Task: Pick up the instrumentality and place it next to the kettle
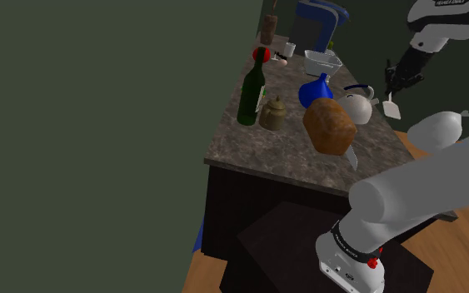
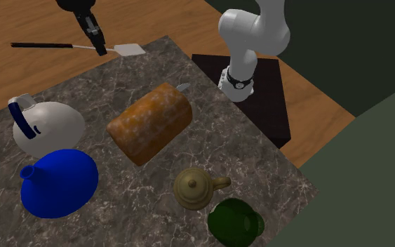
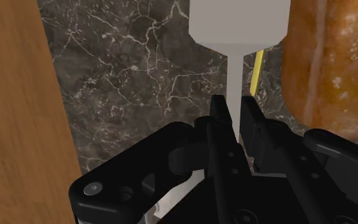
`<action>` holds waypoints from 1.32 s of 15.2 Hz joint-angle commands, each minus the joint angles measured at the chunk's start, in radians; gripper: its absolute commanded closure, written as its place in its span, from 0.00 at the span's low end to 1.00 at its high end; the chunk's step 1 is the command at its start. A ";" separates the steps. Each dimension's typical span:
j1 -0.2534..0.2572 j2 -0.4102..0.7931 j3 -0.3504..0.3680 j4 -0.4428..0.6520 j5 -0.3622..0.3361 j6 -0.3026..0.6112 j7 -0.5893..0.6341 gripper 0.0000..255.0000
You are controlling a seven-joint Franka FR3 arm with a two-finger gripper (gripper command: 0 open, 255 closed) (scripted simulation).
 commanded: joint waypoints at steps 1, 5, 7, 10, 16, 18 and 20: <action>-0.006 0.045 -0.044 0.046 0.017 0.000 -0.060 1.00; -0.022 0.174 -0.139 0.163 0.087 -0.003 -0.193 1.00; -0.038 0.251 -0.185 0.231 0.140 -0.010 -0.267 1.00; -0.086 0.384 -0.241 0.347 0.241 -0.034 -0.383 1.00; -0.312 0.698 -0.265 0.675 0.480 -0.151 -0.588 1.00; -0.306 0.689 -0.259 0.637 0.472 -0.119 -0.587 1.00; -0.297 0.683 -0.259 0.602 0.468 -0.089 -0.588 1.00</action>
